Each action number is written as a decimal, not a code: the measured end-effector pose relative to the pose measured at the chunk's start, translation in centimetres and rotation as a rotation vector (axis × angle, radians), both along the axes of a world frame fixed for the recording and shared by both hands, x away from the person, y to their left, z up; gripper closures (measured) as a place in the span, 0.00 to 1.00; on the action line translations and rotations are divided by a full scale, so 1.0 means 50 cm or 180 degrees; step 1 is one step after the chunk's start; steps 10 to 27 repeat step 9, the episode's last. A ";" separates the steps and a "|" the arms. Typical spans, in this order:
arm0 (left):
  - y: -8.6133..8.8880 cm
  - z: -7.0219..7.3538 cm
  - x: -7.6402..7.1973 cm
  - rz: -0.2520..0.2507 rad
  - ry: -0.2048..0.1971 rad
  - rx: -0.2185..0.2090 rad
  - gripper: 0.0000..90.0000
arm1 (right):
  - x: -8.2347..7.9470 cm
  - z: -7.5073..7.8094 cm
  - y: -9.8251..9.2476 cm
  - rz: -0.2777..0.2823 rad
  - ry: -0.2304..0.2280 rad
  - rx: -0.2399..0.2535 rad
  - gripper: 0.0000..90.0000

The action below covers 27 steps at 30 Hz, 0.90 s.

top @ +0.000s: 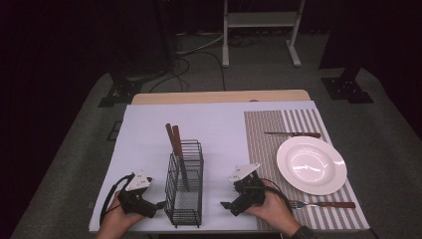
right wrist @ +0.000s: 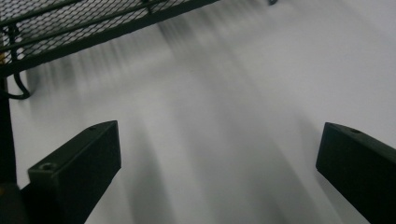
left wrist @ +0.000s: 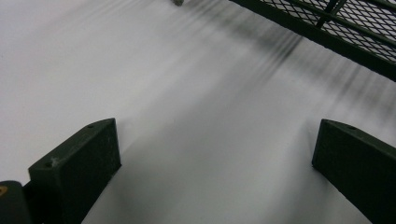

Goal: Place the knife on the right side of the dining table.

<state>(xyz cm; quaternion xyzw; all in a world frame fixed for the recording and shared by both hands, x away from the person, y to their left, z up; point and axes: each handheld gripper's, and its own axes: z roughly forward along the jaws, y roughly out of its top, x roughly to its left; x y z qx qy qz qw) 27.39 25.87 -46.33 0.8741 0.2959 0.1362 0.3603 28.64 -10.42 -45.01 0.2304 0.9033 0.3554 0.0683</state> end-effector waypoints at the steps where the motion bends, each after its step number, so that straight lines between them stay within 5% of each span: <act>1: 0.000 0.000 0.000 -0.0002 -0.0002 0.0002 0.00 | -0.002 -0.003 0.005 0.0033 0.0010 -0.0024 0.00; 6: 0.000 0.000 0.000 -0.0002 -0.0003 0.0003 0.00 | -0.010 -0.019 0.018 0.0116 0.0013 -0.0126 0.00; 27: 0.000 0.000 0.000 -0.0003 0.0000 0.0006 0.00 | -0.012 -0.020 0.019 0.0101 -0.0010 -0.0116 0.00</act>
